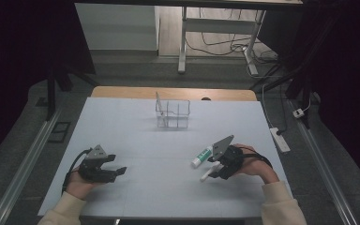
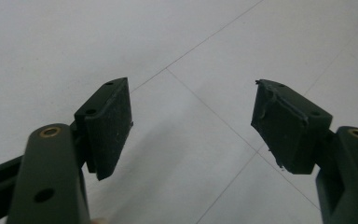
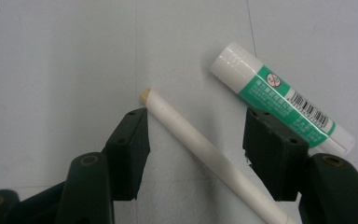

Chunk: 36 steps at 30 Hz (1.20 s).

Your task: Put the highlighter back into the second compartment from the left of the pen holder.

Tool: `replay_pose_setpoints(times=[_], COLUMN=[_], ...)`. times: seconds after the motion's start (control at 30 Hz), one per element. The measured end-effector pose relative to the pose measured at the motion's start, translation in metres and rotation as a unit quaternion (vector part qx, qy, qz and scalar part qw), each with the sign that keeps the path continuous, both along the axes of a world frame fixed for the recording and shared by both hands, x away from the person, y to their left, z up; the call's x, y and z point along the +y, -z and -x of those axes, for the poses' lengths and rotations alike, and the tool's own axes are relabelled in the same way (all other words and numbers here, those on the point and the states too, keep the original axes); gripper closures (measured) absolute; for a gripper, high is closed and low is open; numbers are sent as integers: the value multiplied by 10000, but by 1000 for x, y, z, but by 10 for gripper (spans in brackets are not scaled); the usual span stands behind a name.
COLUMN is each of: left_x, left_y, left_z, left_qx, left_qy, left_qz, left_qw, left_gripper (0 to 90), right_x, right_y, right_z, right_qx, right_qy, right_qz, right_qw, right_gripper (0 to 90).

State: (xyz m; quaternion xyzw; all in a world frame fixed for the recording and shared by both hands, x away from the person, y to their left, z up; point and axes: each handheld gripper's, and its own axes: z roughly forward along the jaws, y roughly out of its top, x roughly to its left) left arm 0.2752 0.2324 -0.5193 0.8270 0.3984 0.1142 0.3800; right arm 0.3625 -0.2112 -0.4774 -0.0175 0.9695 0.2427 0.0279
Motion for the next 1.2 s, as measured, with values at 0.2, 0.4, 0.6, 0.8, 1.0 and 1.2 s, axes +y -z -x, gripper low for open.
replay_pose_setpoints(times=[0.2,0.4,0.6,0.8,1.0,1.2], left_x=[0,0,0,1,0,0], left_y=[0,0,1,1,1,1], left_z=[0,0,0,0,0,0], left_qx=[7,9,12,13,19,27], left_qy=[-4,4,8,3,8,-2], left_qz=[4,-6,-12,-4,-12,-12], left_qw=[10000,10000,10000,10000,10000,10000], left_gripper=[284,284,284,284,284,284], right_x=[4,6,9,11,13,13], right_y=[5,10,14,18,21,22], right_z=[0,1,2,2,1,1], right_qx=[-51,-97,-120,-102,-19,168], right_qy=[-109,-132,-207,-307,-389,-475], right_qz=[195,303,379,497,578,603], right_qw=[9997,9994,9990,9982,9976,9969], right_gripper=[378,384,419,470,533,646])
